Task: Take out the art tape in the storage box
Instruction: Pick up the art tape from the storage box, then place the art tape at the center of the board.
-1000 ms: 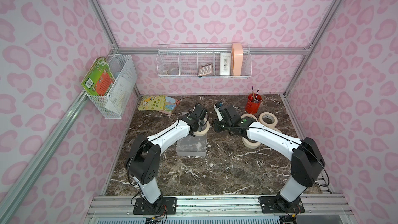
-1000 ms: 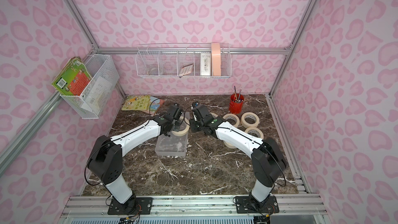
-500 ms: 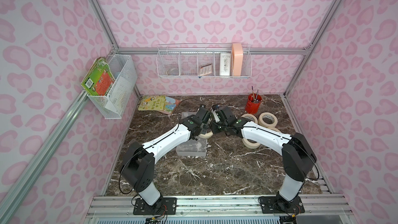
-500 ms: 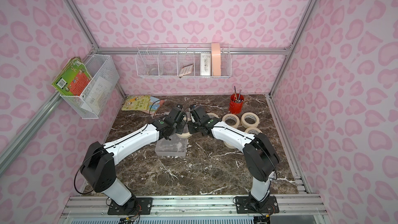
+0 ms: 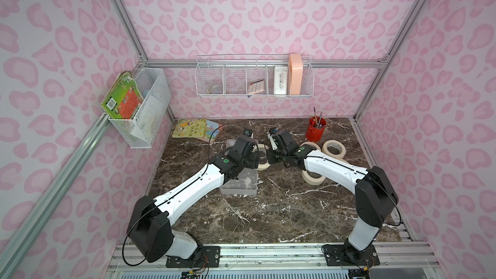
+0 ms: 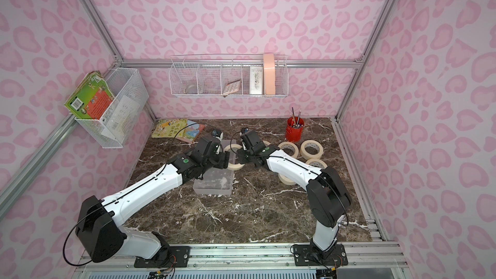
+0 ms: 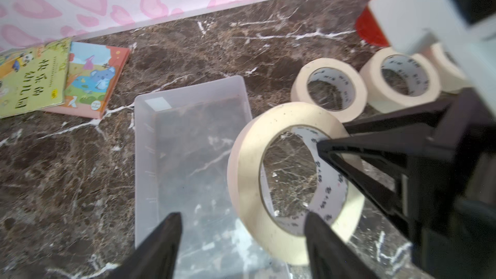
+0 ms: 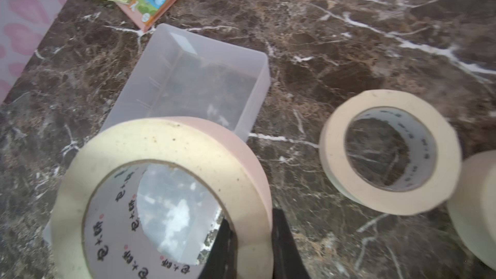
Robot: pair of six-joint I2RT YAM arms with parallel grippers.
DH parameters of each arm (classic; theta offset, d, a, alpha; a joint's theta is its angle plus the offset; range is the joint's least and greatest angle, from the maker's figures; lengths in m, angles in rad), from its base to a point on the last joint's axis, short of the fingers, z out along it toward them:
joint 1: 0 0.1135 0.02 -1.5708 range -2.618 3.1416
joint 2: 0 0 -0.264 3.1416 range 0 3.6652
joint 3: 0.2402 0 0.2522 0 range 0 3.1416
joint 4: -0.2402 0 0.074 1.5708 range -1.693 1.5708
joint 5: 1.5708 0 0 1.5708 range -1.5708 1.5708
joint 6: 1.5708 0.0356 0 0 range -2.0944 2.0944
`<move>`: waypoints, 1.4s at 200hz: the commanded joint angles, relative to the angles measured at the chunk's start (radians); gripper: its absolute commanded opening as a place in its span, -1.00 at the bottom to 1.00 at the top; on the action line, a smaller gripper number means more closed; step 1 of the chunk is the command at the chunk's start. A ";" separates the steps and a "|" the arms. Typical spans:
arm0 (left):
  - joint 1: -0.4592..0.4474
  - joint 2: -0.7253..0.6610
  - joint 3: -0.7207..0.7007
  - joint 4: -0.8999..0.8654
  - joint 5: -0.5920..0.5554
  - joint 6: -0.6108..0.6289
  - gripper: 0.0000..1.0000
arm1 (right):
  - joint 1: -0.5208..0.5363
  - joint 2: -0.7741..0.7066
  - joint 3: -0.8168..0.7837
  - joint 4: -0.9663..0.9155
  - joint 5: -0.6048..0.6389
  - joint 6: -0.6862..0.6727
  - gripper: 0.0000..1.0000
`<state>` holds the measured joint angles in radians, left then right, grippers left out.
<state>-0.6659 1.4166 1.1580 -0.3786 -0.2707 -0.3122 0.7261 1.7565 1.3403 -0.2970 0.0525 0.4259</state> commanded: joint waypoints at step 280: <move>0.119 -0.286 -0.235 0.008 -0.206 0.097 0.96 | -0.200 -0.336 -0.485 0.067 0.094 0.051 0.72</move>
<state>-0.5495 1.1294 0.9222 -0.3893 -0.4572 -0.2359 0.5457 1.5043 0.8703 -0.2359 0.1352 0.4831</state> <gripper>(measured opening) 0.980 0.741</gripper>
